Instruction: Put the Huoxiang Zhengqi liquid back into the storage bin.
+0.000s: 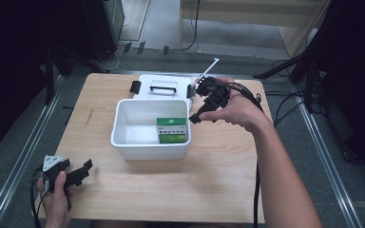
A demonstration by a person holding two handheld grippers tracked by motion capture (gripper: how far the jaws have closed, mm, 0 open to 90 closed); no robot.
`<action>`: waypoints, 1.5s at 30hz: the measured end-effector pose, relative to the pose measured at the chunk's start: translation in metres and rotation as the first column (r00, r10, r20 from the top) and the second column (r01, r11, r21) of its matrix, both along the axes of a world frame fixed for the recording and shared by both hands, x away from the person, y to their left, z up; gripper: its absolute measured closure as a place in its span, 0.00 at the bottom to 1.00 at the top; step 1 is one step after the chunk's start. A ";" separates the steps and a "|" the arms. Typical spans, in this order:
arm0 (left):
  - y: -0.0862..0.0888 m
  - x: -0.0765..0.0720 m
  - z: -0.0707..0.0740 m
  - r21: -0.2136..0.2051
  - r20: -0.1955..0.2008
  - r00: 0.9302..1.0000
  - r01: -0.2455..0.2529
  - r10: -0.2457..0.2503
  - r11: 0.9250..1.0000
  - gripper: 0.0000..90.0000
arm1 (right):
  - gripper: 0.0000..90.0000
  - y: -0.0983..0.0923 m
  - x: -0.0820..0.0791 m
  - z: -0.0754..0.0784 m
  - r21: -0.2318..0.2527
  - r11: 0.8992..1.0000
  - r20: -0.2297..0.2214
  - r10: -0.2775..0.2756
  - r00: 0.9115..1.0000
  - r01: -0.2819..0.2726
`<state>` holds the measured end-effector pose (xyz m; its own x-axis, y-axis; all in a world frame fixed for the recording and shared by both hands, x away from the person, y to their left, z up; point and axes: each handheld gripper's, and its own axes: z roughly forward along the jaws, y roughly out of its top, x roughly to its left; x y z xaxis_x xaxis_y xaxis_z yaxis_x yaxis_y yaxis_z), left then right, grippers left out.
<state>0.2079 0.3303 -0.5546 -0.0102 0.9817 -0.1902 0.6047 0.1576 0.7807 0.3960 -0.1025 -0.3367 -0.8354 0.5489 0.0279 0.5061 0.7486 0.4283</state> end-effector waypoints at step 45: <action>-0.002 0.000 0.000 0.011 -0.001 1.000 0.005 -0.005 1.000 0.16 | 0.00 -0.155 -0.065 -0.121 0.353 0.853 0.222 -0.476 0.851 0.385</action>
<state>0.2079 0.3282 -0.5547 -0.0060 0.9837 -0.1796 0.6063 0.1464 0.7817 0.3306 -0.2580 -0.4581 -0.5091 0.8600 0.0333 0.5657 0.3053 0.7660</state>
